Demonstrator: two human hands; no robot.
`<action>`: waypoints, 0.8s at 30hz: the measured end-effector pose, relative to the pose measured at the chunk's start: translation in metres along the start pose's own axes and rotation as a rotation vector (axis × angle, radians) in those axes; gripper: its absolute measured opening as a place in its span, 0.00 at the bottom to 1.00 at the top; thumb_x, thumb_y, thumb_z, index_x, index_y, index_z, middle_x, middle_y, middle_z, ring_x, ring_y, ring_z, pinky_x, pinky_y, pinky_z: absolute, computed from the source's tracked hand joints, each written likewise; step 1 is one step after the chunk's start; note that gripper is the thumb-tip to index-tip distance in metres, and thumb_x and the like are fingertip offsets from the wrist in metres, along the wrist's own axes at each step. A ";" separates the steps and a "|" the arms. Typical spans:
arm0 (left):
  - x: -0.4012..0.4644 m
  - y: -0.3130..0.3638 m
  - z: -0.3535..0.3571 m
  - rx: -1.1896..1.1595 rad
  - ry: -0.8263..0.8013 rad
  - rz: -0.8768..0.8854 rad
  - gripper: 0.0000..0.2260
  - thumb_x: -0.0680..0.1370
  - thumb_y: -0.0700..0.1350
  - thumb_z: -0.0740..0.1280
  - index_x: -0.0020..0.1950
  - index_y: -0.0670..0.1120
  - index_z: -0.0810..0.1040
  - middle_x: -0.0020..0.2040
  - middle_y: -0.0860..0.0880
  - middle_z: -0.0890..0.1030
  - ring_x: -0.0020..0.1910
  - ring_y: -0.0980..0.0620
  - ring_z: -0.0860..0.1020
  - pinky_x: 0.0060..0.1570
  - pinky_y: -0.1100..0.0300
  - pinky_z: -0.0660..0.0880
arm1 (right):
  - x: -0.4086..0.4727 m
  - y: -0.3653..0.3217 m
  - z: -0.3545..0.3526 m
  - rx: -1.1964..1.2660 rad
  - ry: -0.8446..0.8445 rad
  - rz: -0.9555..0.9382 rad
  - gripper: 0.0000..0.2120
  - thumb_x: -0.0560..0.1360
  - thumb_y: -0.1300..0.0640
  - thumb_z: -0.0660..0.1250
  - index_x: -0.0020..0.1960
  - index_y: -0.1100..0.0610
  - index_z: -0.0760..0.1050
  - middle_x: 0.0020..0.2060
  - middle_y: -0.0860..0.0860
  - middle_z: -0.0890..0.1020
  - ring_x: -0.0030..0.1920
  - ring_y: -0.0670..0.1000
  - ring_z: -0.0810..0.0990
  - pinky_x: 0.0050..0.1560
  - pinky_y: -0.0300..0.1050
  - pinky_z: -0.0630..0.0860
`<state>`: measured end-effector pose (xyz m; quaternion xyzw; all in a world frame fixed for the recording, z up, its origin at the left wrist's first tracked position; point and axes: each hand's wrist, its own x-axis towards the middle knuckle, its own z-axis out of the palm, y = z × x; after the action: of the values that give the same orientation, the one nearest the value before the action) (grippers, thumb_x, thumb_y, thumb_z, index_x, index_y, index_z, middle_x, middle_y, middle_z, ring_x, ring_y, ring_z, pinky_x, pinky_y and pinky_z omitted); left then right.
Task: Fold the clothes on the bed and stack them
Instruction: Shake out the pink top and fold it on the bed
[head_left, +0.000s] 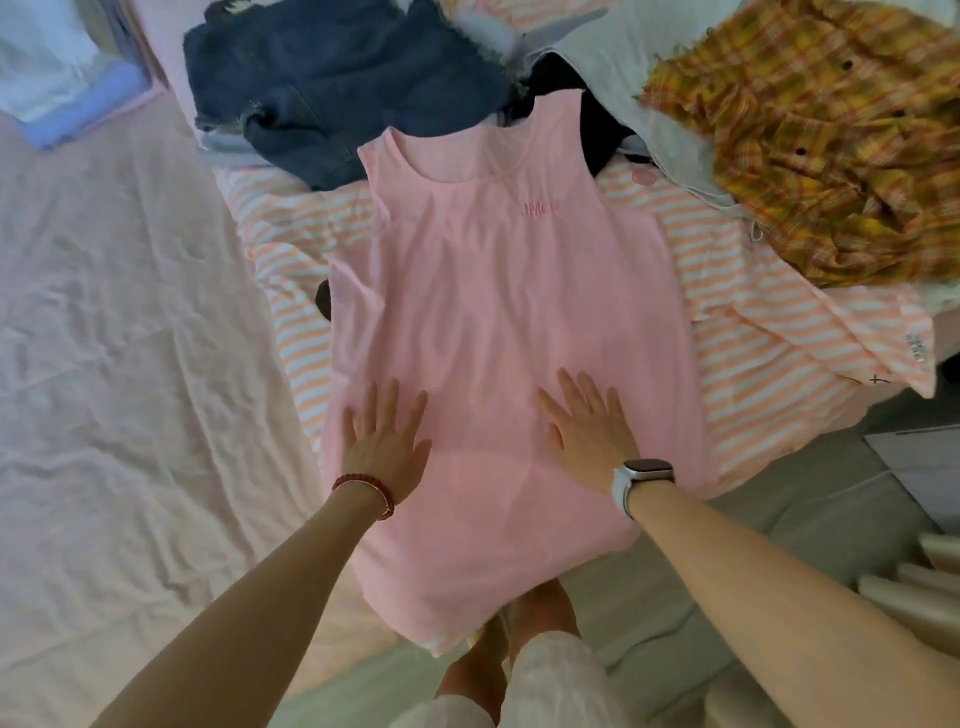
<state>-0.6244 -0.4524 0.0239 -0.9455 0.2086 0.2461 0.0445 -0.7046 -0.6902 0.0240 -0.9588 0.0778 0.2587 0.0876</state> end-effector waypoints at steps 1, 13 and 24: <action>0.016 -0.005 -0.005 0.019 0.000 -0.001 0.26 0.81 0.56 0.48 0.76 0.56 0.41 0.77 0.48 0.38 0.75 0.45 0.37 0.72 0.42 0.42 | 0.015 0.003 -0.004 -0.023 0.016 -0.016 0.25 0.81 0.52 0.46 0.76 0.47 0.44 0.76 0.53 0.42 0.75 0.57 0.41 0.72 0.60 0.43; 0.231 -0.036 -0.078 -0.230 0.105 -0.282 0.26 0.80 0.55 0.51 0.75 0.53 0.48 0.77 0.50 0.49 0.75 0.46 0.45 0.68 0.34 0.45 | 0.202 0.070 -0.072 -0.187 0.233 -0.144 0.25 0.80 0.49 0.46 0.76 0.46 0.48 0.76 0.52 0.50 0.76 0.56 0.46 0.71 0.62 0.40; 0.348 -0.046 -0.154 -1.155 0.425 -0.466 0.16 0.76 0.48 0.66 0.59 0.40 0.74 0.50 0.45 0.77 0.50 0.47 0.75 0.50 0.58 0.74 | 0.325 0.108 -0.188 -0.099 0.533 -0.046 0.25 0.78 0.58 0.56 0.74 0.57 0.55 0.74 0.55 0.56 0.73 0.56 0.55 0.70 0.57 0.53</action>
<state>-0.2603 -0.5694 -0.0104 -0.8656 -0.1631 0.1103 -0.4603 -0.3571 -0.8682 0.0047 -0.9977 0.0635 -0.0016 0.0231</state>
